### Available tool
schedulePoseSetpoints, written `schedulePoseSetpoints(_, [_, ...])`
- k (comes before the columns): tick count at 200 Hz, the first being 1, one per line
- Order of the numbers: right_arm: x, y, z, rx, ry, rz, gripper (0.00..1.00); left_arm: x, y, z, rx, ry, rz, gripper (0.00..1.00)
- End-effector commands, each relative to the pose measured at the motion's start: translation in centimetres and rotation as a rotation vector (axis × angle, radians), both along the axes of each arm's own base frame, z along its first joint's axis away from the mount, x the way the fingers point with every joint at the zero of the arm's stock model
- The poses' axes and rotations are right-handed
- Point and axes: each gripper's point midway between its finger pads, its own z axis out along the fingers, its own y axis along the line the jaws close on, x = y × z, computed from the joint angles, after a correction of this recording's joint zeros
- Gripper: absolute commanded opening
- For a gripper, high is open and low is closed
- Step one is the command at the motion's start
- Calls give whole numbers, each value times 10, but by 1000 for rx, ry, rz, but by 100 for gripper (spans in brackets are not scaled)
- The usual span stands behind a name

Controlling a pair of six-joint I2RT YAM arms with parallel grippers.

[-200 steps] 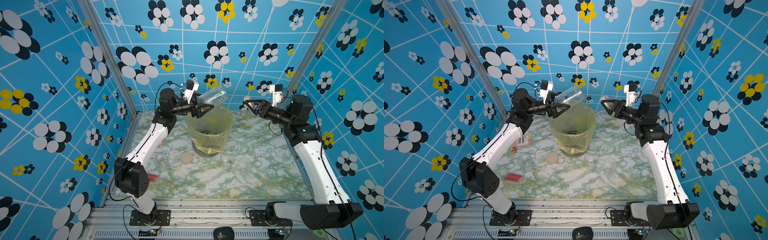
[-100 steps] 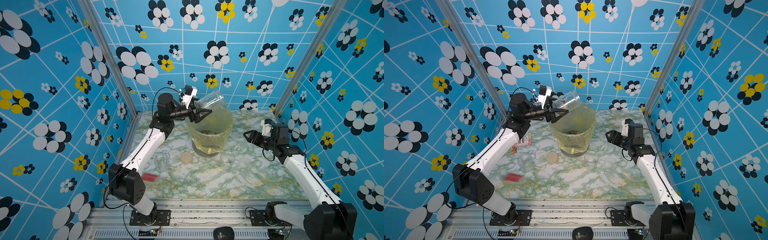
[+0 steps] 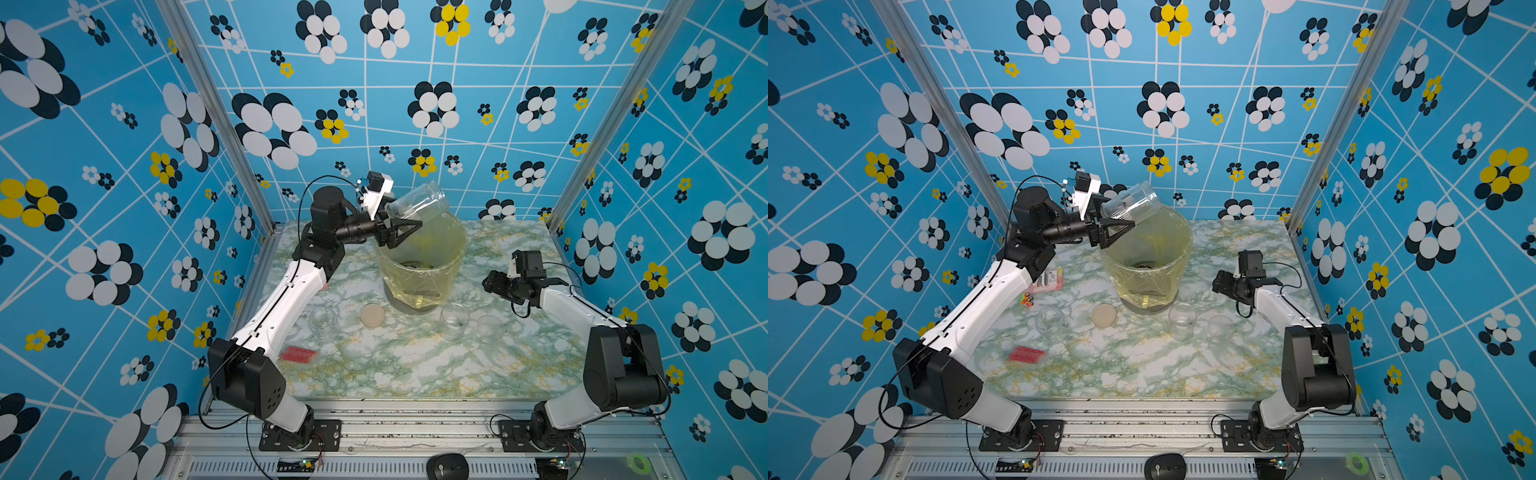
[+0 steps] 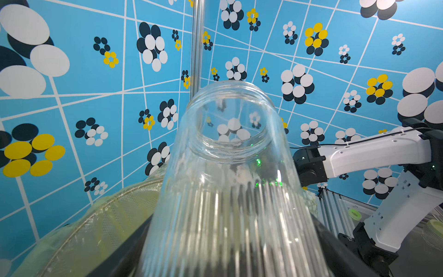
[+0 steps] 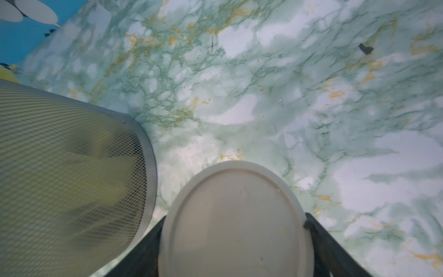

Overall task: Empty moldy tea leaves from jars
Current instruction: Place the lid at the center of the board.

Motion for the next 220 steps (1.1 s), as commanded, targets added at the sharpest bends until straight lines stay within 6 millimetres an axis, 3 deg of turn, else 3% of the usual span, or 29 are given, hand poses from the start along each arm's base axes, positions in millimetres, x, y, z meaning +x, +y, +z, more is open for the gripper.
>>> schedulePoseSetpoints(1, [16, -6, 4, -87, -15, 12, 57, -22, 3, 34, -8, -123, 10, 0])
schedulePoseSetpoints(93, [31, -10, -38, -208, 140, 38, 67, -21, 0, 31, 26, -116, 14, 0])
schedulePoseSetpoints(98, [30, 4, -39, -211, 143, 72, 68, -21, 0, 32, 27, -119, 15, 0])
schedulePoseSetpoints(120, [28, 5, -44, -213, 162, 81, 76, -20, -1, 32, 30, -120, 13, 0])
schedulePoseSetpoints(173, [26, 7, -42, -207, 175, 96, 90, -18, -2, 36, 31, -124, 9, 0])
schedulePoseSetpoints(220, [24, 9, -29, -196, 148, 101, 98, -18, -1, 41, 34, -135, 13, 0])
